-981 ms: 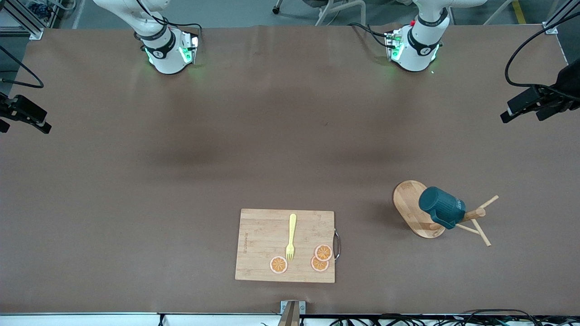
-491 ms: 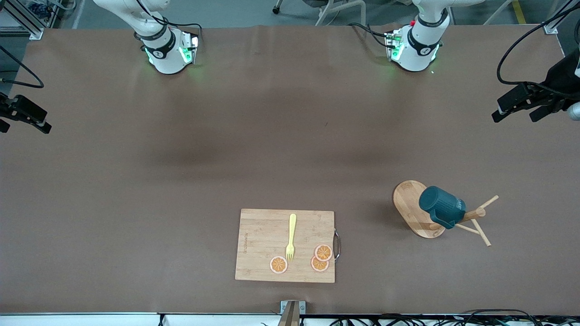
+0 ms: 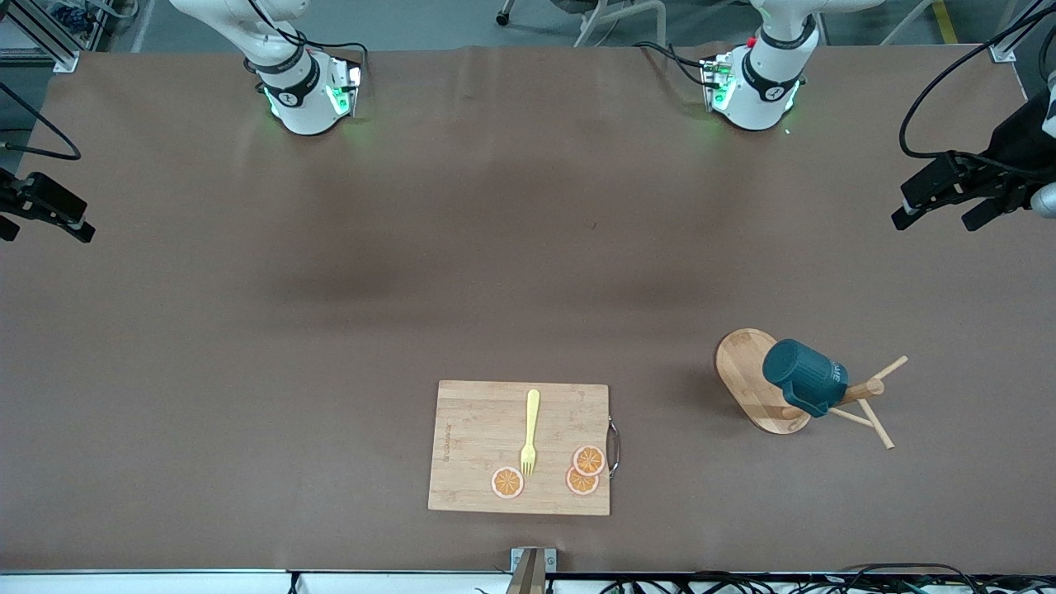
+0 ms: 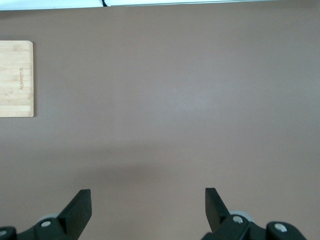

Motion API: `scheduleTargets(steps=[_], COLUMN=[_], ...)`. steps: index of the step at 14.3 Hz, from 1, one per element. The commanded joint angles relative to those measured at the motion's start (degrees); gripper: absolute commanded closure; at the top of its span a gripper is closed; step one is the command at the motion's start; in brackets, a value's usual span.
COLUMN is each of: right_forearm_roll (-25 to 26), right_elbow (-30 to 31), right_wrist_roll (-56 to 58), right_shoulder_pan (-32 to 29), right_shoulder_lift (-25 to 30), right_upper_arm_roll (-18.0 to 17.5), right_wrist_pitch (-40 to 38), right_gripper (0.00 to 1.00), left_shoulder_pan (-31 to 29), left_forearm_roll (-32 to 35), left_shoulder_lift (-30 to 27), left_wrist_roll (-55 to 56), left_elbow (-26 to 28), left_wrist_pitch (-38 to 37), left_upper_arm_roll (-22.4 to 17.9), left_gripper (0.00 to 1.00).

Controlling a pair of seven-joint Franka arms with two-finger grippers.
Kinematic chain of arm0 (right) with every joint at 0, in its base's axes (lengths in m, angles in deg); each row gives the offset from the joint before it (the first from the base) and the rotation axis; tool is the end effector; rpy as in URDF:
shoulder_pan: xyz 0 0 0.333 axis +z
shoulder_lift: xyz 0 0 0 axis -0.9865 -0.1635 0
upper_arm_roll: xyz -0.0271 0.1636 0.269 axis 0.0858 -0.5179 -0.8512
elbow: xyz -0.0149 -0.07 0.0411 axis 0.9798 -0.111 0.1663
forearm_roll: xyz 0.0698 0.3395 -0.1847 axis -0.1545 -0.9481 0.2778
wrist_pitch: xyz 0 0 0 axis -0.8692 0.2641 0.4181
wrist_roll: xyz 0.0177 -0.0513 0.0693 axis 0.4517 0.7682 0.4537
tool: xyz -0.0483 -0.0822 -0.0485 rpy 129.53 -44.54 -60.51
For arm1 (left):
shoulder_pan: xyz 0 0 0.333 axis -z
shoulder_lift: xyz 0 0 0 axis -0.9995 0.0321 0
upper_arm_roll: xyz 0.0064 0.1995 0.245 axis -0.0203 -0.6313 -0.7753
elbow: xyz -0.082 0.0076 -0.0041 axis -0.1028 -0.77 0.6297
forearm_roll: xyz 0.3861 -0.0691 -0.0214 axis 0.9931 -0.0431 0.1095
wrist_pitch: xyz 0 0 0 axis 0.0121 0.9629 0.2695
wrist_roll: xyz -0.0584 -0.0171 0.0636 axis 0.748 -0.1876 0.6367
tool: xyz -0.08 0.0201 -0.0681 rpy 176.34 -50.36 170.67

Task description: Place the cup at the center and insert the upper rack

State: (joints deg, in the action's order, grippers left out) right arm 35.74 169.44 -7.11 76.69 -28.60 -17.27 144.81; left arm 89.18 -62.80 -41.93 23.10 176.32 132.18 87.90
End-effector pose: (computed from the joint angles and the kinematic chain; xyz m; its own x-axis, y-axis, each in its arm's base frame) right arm 0.5478 -0.0492 0.6372 0.9925 -0.0363 0.1167 -0.0371 -0.9993 0.0045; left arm 0.5505 -0.0461 0.6578 0.9876 0.0565 0.1465 0.0346 -0.9884 0.1481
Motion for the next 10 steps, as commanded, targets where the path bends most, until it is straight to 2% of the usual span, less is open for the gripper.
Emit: scheduleTargets(steps=[1, 10], right_forearm_roll=[-0.2, -0.2], right_elbow=[0.1, 0.1], right_wrist_roll=[-0.1, -0.1], right_shoulder_pan=[0.0, -0.1], right_shoulder_lift=[0.6, 0.6], right_upper_arm_roll=[0.1, 0.3], right_wrist_pitch=[-0.6, -0.6], right_gripper=[0.00, 0.00], left_shoulder_pan=[0.8, 0.3], left_forearm_roll=[1.3, 3.1], left_shoulder_lift=[0.7, 0.7], left_wrist_roll=[-0.7, -2.9], left_elbow=[-0.5, -0.9], left_wrist_pitch=[1.6, 1.5], left_upper_arm_roll=[-1.1, -0.8], left_gripper=[0.00, 0.00])
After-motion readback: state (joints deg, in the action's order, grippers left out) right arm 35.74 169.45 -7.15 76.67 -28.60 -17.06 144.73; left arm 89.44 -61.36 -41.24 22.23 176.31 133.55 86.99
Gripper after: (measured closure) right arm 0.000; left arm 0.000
